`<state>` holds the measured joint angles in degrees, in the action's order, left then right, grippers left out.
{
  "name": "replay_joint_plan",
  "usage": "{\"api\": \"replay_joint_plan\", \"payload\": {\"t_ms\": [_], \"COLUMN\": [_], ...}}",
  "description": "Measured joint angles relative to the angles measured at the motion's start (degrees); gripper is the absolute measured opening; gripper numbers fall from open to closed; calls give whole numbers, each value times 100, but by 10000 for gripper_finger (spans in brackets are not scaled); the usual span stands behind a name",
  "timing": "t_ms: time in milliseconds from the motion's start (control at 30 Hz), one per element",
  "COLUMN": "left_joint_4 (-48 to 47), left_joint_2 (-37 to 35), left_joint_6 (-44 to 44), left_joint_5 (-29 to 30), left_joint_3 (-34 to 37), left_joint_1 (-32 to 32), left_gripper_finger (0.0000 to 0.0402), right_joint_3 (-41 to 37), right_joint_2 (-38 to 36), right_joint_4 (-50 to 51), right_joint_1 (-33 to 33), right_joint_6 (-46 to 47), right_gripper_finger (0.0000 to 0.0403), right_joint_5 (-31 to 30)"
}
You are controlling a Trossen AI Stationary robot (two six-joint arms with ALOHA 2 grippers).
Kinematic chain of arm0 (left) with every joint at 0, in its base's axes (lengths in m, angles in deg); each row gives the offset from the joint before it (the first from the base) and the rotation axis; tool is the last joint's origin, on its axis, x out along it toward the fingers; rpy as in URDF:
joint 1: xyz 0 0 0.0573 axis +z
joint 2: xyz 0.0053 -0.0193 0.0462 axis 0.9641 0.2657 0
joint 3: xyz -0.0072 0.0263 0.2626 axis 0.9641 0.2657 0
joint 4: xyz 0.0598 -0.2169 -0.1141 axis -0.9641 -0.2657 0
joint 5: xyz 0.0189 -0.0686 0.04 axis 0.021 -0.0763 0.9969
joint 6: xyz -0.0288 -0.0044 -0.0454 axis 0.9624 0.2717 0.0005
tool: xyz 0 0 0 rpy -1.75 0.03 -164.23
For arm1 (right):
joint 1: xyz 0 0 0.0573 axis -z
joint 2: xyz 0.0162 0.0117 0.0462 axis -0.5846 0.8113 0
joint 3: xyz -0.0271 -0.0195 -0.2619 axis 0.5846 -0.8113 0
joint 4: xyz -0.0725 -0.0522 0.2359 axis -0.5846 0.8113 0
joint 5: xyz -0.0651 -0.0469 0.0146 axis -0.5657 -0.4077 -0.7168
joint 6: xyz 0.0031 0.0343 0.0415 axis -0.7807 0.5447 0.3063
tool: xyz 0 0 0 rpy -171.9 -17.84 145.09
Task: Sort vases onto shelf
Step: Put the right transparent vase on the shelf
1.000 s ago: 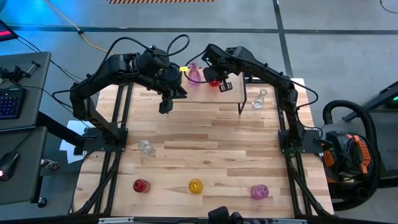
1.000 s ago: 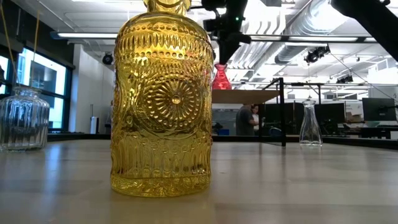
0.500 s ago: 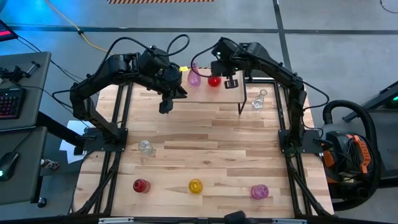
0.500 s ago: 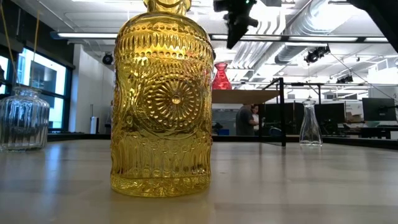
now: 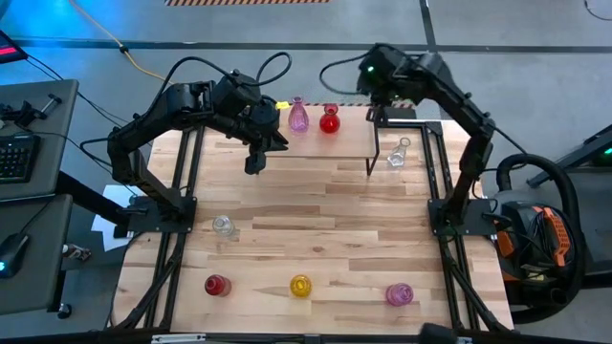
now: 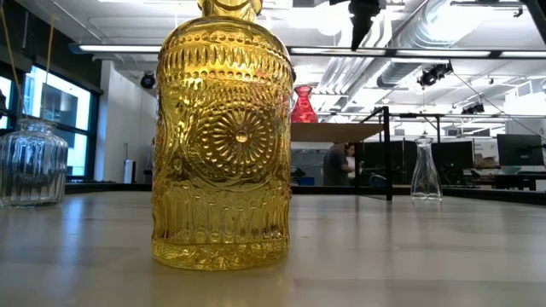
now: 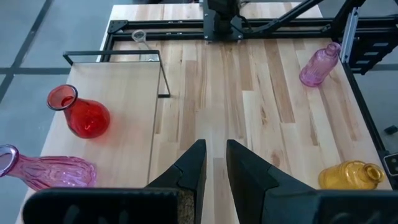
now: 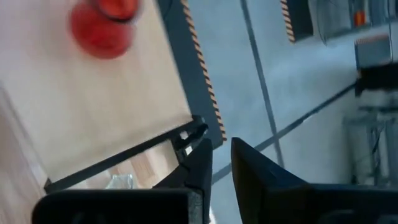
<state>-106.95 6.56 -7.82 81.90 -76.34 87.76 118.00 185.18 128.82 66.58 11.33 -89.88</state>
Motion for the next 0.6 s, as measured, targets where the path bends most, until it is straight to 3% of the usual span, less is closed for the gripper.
{"api": "replay_joint_plan", "payload": {"t_ms": [267,600], "left_joint_4": [-235,-523], "left_joint_2": [0,0], "left_joint_6": [-7,2], "left_joint_5": [-1,1], "left_joint_3": [0,0], "left_joint_1": [0,0], "left_gripper_finger": [55,55], "right_joint_3": [-2,-7], "right_joint_2": [-331,-540], "right_joint_4": [0,0], "right_joint_1": [678,1277], "right_joint_6": [708,1447], "right_gripper_finger": [71,73], "right_joint_5": [722,2148]}}
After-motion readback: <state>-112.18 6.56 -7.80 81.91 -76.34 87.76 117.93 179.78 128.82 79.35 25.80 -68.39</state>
